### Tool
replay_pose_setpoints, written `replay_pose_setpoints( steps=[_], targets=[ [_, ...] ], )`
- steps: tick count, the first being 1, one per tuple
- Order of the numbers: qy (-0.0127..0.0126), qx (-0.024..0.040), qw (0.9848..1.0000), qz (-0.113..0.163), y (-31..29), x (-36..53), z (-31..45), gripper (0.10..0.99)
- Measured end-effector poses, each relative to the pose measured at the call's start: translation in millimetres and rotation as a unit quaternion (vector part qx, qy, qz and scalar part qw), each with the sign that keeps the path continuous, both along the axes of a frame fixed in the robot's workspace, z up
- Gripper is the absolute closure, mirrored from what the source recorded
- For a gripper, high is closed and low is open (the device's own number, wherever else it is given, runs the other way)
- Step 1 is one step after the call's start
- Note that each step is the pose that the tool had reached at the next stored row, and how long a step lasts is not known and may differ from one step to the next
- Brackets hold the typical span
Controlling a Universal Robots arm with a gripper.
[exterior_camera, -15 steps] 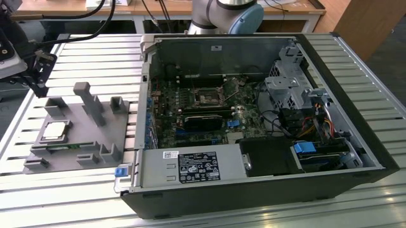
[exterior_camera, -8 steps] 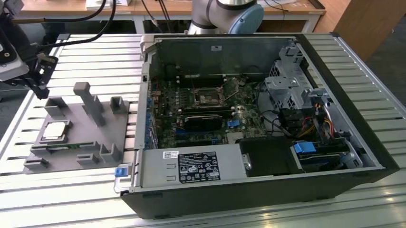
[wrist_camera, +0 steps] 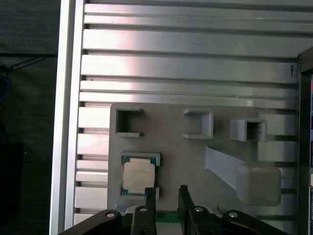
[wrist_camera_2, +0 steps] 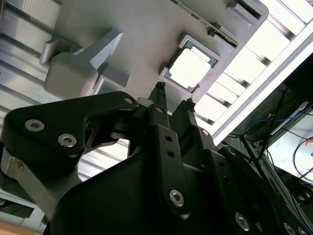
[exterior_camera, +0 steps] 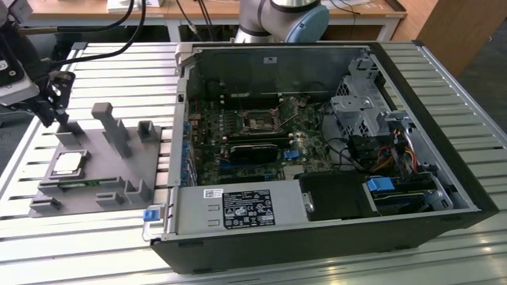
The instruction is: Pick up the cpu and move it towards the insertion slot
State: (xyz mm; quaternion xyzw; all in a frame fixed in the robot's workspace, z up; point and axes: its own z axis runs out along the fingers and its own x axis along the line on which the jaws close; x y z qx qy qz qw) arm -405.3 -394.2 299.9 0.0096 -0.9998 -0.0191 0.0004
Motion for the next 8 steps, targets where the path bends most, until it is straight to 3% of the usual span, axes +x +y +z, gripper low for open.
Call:
replay_pose_setpoints(
  steps=[1,2,4,5,7,8],
  targets=[
    [0.0,0.0,1.0,0.0,0.0,0.0,-0.9,0.733],
    [0.0,0.0,1.0,0.0,0.0,0.0,-1.8,0.733],
    [0.0,0.0,1.0,0.0,0.0,0.0,-3.8,0.62],
    [0.0001,0.0,1.0,0.0,0.0,0.0,-5.0,0.62],
    [0.0001,0.0,1.0,0.0,0.0,0.0,-7.7,0.502],
    [0.0,0.0,1.0,0.0,0.0,0.0,-9.1,0.502]
  ],
)
